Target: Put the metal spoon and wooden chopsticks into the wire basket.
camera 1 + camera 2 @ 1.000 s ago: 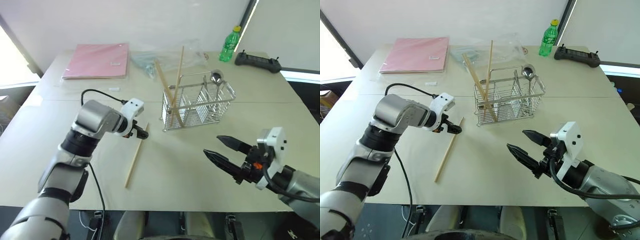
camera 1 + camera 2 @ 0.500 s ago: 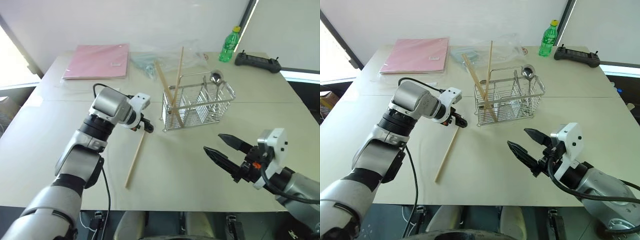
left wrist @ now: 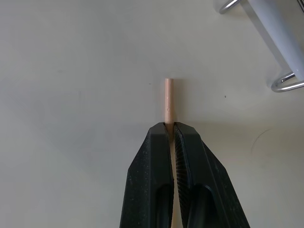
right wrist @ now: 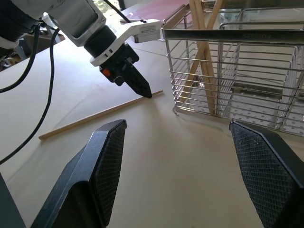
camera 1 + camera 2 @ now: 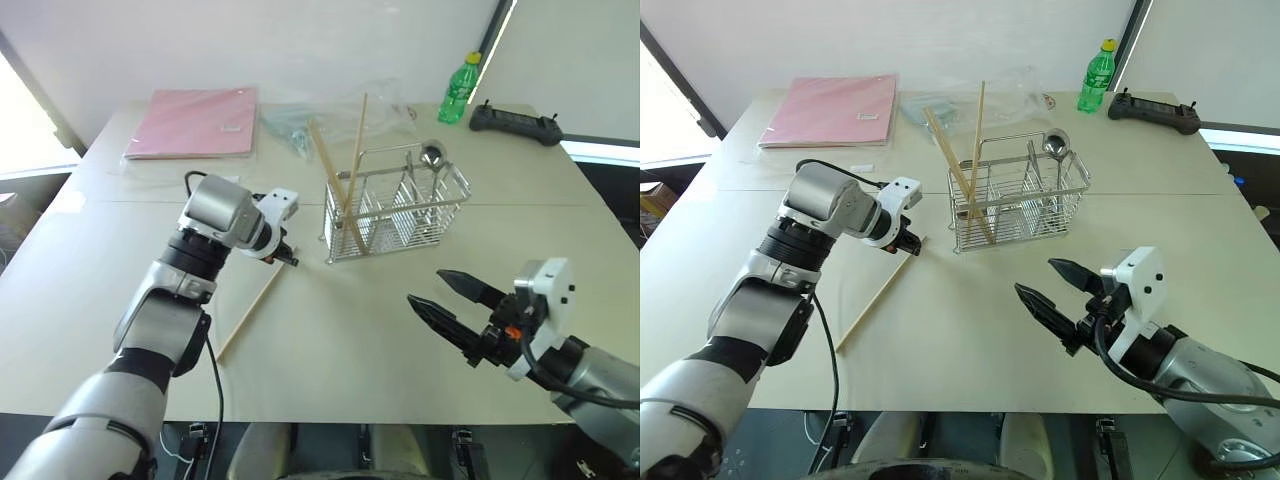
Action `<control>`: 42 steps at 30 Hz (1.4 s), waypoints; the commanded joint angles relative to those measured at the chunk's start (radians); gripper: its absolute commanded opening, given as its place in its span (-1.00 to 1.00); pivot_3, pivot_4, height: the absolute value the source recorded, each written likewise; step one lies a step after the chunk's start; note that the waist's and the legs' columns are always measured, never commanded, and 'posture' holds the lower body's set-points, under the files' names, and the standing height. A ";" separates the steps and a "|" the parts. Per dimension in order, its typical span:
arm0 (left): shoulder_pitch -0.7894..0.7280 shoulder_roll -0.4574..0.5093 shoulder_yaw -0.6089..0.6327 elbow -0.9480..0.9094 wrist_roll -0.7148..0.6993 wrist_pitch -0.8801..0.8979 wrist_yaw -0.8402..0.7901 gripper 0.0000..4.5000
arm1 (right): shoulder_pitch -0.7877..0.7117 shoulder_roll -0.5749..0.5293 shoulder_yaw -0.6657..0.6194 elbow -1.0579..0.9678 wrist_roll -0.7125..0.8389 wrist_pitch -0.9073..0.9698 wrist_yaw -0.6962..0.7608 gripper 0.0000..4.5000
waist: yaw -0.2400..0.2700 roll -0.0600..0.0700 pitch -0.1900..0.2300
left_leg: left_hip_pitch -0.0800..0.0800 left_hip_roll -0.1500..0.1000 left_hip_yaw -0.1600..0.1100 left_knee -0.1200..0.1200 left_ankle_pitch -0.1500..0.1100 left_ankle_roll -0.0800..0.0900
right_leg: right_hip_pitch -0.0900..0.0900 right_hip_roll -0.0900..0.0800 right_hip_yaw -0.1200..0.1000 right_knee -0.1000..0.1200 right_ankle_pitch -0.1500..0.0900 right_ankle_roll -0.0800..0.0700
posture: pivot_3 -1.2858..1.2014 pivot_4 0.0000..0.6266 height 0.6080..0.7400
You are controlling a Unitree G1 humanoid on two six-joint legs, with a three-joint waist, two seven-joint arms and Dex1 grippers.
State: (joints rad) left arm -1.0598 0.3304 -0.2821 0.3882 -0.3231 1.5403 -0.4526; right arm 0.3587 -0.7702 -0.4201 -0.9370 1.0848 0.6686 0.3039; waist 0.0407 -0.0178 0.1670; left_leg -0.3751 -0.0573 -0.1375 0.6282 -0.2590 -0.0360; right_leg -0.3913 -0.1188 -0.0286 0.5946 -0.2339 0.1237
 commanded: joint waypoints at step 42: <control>-0.299 -0.095 0.442 -0.084 -0.204 -1.045 -0.138 -0.99 | 0.033 -0.113 -0.136 0.021 0.061 0.021 0.138 0.58 | -0.001 -0.008 0.005 | 0.001 0.001 0.003 0.001 0.000 -0.001 | 0.001 0.000 0.000 0.000 0.003 0.005 | 0.03 -0.52 0.72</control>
State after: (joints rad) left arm -1.3528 0.2288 0.1794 0.3525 -0.5317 0.4839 -0.5745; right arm 0.3913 -0.8890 -0.5237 -0.8978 1.1257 0.6944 0.4527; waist 0.0398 -0.0258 0.1716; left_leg -0.3742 -0.0564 -0.1340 0.6300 -0.2592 -0.0372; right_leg -0.3907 -0.1187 -0.0286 0.5950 -0.2307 0.1285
